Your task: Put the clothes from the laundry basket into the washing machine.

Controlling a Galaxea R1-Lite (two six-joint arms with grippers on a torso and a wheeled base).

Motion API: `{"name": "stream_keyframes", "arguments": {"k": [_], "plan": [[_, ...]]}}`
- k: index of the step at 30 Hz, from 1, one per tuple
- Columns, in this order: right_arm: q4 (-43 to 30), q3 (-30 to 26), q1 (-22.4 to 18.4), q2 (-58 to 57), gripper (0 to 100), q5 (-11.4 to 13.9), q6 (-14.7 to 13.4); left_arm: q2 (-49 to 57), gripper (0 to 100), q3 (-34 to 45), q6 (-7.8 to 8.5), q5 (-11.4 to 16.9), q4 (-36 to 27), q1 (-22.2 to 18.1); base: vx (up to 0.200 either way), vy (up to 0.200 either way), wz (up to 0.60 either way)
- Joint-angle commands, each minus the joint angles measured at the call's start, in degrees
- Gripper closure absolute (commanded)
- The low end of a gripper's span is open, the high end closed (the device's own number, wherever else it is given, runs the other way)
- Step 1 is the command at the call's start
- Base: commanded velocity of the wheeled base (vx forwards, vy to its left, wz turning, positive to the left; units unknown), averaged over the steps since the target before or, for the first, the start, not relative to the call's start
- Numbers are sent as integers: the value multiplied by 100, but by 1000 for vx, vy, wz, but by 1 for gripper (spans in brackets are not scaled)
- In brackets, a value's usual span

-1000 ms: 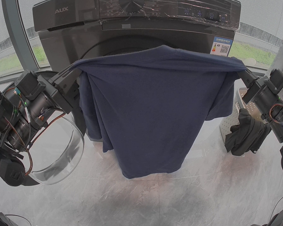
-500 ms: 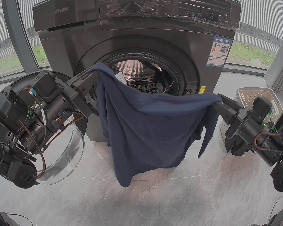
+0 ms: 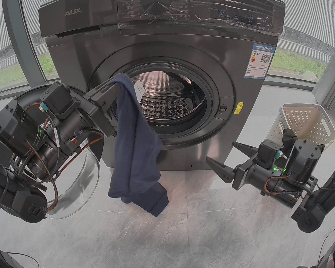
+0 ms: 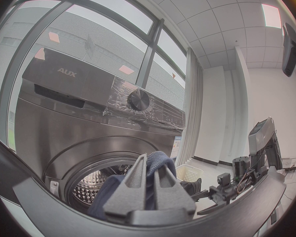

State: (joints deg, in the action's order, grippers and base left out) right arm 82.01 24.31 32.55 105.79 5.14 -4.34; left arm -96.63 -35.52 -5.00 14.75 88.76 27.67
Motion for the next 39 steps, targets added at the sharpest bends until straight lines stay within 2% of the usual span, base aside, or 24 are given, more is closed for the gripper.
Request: {"name": "stream_keyframes", "arguments": {"k": [1, 3, 11, 15, 20, 32, 35, 36, 39], "plan": [[17, 399, 357, 838, 0, 22, 12, -31, 100, 19, -1, 2, 1, 36, 0, 0, 0], [-9, 645, 542, 1058, 0, 22, 21, -31, 100, 19, -1, 2, 1, 63, 0, 0, 0], [-9, 1340, 674, 1858, 0, 13, 21, 31, 100, 10, 8, 10, 10, 80, 0, 0, 0], [0, 1621, 920, 2156, 0, 13, 3, 39, 100, -7, 8, 10, 1, 80, 0, 0, 0], [-9, 2078, 1043, 2569, 0, -49, -5, 48, 100, -16, 8, 10, 10, 80, 0, 0, 0], [-9, 2887, 1412, 3044, 0, -75, -49, 48, 100, -25, 16, 2, 10, 107, 0, 0, 0], [-9, 3001, 1430, 3132, 0, -154, -49, 48, 100, -25, 25, 2, 10, 116, 0, 0, 0], [-18, 3150, 1430, 3255, 0, -286, -49, 48, 100, -25, 34, 2, 1, 116, 0, 0, 0], [-44, 3432, 1430, 3404, 0, -383, -76, 48, 100, -25, 34, 2, 10, 116, 0, 0, 0]]}}
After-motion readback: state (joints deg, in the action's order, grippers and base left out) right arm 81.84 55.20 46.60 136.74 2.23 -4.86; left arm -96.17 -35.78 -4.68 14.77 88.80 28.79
